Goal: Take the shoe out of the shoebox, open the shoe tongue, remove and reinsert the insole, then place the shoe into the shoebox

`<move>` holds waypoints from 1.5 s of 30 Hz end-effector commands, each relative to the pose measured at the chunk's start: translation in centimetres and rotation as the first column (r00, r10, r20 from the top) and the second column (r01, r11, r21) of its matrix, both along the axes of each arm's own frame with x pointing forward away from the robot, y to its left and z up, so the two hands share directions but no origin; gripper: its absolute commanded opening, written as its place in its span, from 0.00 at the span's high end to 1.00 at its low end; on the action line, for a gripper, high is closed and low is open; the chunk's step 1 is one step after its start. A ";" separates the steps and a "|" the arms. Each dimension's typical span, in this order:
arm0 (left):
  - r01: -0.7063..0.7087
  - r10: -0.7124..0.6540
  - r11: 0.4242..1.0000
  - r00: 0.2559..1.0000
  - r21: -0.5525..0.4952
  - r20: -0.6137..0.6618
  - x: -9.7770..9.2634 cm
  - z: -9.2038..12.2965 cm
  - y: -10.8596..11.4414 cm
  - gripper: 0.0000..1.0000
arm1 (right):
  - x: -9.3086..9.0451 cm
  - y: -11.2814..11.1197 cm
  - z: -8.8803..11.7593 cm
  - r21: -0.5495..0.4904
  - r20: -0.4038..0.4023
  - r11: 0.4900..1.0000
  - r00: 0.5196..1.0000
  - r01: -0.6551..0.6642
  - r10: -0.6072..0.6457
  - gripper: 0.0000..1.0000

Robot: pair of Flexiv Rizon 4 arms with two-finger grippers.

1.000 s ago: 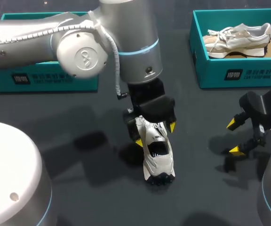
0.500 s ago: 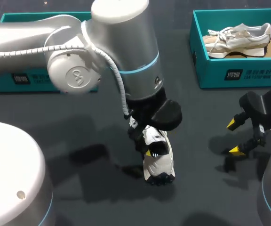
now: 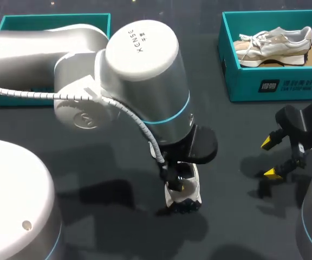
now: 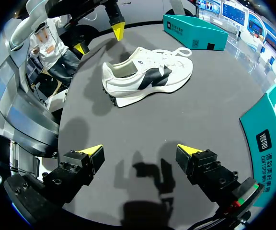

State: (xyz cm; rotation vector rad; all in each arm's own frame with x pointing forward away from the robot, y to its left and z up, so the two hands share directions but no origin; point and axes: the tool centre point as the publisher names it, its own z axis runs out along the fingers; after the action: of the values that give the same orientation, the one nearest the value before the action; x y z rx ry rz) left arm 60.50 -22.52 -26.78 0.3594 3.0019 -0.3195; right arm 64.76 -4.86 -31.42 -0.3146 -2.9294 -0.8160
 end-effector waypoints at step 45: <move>-0.369 0.392 0.915 0.910 0.165 -0.136 -1.6 -10.0 -2.0 0.07 | -0.2 0.0 0.0 -0.002 0.002 1.000 1.000 0.001 -0.001 0.00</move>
State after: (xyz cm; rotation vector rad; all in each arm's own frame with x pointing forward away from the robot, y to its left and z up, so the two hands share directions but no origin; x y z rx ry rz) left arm 58.94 -23.90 -36.22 -0.2642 3.1678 -0.1268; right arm 64.76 -4.86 -31.42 -0.3146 -2.9294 -0.8160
